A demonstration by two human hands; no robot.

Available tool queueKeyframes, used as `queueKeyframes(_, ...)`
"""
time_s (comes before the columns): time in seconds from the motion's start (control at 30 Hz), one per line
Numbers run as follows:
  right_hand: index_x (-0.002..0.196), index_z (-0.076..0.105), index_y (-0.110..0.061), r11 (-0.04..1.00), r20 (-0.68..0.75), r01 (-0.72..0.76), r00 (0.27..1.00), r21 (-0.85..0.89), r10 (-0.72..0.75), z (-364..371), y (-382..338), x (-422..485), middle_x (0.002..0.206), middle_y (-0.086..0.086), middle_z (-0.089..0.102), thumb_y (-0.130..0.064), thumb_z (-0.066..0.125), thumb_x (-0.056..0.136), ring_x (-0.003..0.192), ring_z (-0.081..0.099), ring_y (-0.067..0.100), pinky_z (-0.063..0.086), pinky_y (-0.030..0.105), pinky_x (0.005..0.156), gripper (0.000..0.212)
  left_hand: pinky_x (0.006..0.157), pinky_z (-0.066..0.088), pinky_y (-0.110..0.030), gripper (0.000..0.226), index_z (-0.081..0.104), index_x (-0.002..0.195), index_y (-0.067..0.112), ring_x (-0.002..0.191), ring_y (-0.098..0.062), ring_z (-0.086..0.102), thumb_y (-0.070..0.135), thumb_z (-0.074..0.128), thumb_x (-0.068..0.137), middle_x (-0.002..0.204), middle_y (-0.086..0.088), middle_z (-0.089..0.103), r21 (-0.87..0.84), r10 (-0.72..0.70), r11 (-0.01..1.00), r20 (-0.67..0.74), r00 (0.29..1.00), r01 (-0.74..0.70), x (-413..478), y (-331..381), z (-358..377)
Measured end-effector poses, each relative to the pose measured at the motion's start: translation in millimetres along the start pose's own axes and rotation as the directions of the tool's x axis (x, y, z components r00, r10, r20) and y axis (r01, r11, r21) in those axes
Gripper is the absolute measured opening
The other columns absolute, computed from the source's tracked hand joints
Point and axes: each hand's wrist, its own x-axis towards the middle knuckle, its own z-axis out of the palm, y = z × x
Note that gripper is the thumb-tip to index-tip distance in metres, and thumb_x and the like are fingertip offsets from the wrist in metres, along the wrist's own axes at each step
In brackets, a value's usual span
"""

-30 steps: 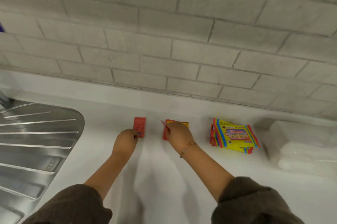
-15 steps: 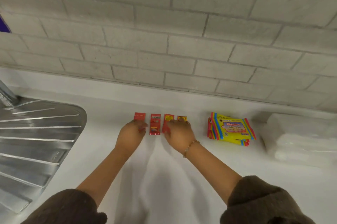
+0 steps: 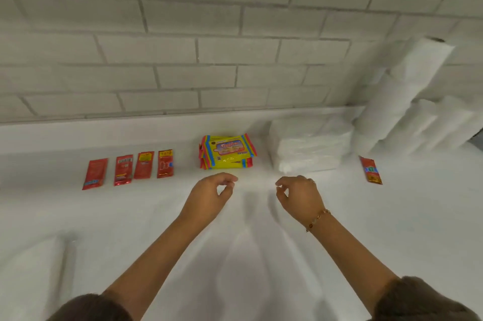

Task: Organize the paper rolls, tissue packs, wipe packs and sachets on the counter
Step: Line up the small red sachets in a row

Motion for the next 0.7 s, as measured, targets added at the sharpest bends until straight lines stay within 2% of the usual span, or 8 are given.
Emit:
queueKeyframes(0.13,0.101,0.064,-0.019,0.979,0.004,-0.158,0.987,-0.128,0.160,-19,83,-6,0.093,0.001,0.071,-0.024,0.046,0.090,0.090,0.061,0.021,0.041,0.032,0.082,0.022,0.074,0.036,0.003,0.016,0.068,0.099,0.032,0.089,0.009,0.057,0.025,0.058,0.089,0.095,0.024,0.064,-0.015,0.026,1.000,0.037,0.999,-0.025,6,34,49)
queueKeyframes(0.33,0.115,0.059,-0.012,0.926,0.054,-0.345,0.933,-0.156,0.356,-37,183,2,0.117,0.012,0.060,-0.022,0.052,0.089,0.104,0.058,0.029,0.048,0.038,0.087,0.029,0.074,0.035,0.001,0.015,0.067,0.099,0.031,0.088,0.005,0.057,0.024,0.056,0.090,0.093,0.019,0.065,0.002,0.025,1.000,0.070,0.997,-0.025,14,66,96)
queueKeyframes(0.43,0.131,0.045,-0.011,0.907,0.111,-0.389,0.906,-0.163,0.408,-42,216,10,0.136,0.016,0.045,-0.014,0.053,0.088,0.121,0.046,0.034,0.045,0.044,0.095,0.044,0.073,0.036,0.004,0.016,0.067,0.098,0.031,0.088,0.004,0.058,0.024,0.056,0.089,0.094,0.015,0.068,0.006,0.006,1.000,0.077,0.997,-0.007,14,75,112)
queueKeyframes(0.5,0.140,0.032,-0.008,0.893,0.170,-0.398,0.885,-0.212,0.434,-41,234,17,0.147,0.017,0.032,-0.011,0.047,0.091,0.130,0.036,0.035,0.038,0.046,0.104,0.052,0.074,0.035,0.003,0.016,0.067,0.098,0.031,0.088,0.004,0.059,0.024,0.056,0.089,0.096,0.014,0.068,0.009,-0.006,1.000,0.077,0.997,0.005,14,78,120)
queueKeyframes(0.53,0.142,0.027,-0.006,0.882,0.195,-0.396,0.873,-0.255,0.448,-39,242,20,0.148,0.017,0.031,-0.011,0.042,0.093,0.130,0.036,0.034,0.035,0.047,0.107,0.051,0.074,0.036,0.002,0.016,0.068,0.098,0.031,0.088,0.005,0.059,0.024,0.056,0.089,0.096,0.014,0.069,0.010,-0.011,1.000,0.078,0.997,0.010,13,80,124)
queueKeyframes(0.6,0.139,0.029,-0.002,0.865,0.205,-0.385,0.864,-0.321,0.460,-35,252,21,0.140,0.018,0.042,-0.012,0.035,0.096,0.126,0.043,0.033,0.031,0.047,0.110,0.045,0.074,0.037,0.003,0.017,0.068,0.099,0.031,0.087,0.007,0.058,0.023,0.056,0.090,0.095,0.014,0.069,0.011,-0.019,1.000,0.074,0.997,0.018,11,83,127)
queueKeyframes(0.7,0.122,0.049,-0.001,0.864,0.128,-0.310,0.913,-0.397,0.386,-30,254,17,0.119,0.017,0.060,-0.010,0.035,0.097,0.106,0.058,0.029,0.046,0.037,0.096,0.030,0.074,0.037,0.004,0.016,0.067,0.099,0.031,0.088,0.008,0.059,0.024,0.056,0.090,0.093,0.018,0.067,-0.002,-0.041,0.999,0.044,0.998,0.041,7,86,123)
